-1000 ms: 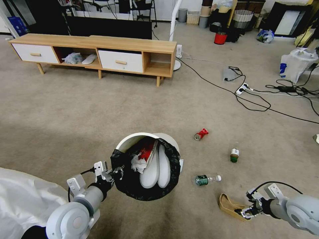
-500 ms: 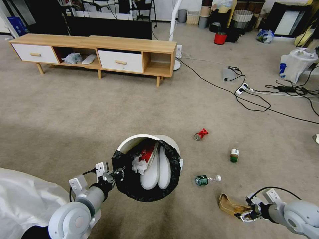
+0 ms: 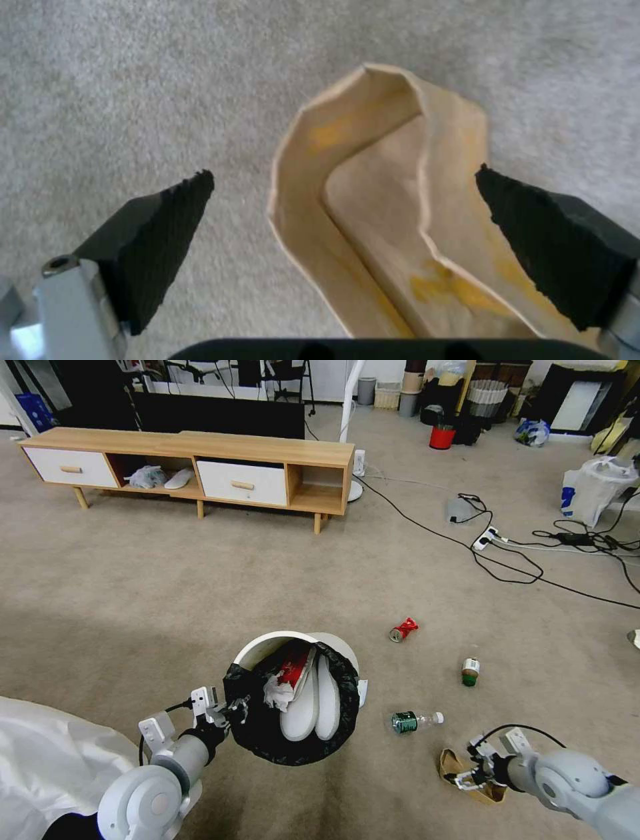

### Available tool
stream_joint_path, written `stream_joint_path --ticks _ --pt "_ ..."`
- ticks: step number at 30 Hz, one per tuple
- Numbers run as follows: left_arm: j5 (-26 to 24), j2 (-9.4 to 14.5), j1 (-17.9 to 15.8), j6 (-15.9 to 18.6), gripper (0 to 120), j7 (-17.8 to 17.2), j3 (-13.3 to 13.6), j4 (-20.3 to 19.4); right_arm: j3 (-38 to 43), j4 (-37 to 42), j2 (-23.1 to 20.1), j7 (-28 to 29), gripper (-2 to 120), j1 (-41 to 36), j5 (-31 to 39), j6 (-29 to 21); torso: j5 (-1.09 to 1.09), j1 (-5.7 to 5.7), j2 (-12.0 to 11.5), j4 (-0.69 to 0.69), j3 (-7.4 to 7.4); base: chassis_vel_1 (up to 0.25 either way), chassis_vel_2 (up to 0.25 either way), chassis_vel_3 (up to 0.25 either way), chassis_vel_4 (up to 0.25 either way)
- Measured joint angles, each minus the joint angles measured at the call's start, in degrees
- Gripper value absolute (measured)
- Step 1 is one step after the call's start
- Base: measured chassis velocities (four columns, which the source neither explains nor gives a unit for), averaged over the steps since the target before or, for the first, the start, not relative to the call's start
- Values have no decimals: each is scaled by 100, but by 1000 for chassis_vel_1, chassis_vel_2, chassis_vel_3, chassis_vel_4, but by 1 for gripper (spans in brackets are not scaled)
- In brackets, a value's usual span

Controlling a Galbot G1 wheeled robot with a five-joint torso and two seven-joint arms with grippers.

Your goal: Pick up the trash bin and place the garbage on the floor into it.

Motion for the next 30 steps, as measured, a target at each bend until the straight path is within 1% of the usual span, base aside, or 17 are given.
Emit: stream_joint_path --ticks 5,12,23,30 --pt "-62 55 -32 -9 0 0 -32 45 -266 -268 173 -10 100 257 -28 10 0 0 0 0 0 0 0 0 0" --pt "-94 80 -58 -13 0 -15 -33 80 -315 -390 229 -24 100 239 -106 19 0 0 0 -1 0 0 0 0 0" --pt "-73 44 -35 -15 0 -23 -12 86 -127 -400 232 -25 100 52 -200 45 0 0 0 -1 0 0 0 0 0" --pt "-26 13 11 -15 0 -23 -3 14 83 -542 219 -19 100 -65 -339 130 1 0 0 -1 0 0 0 0 0"
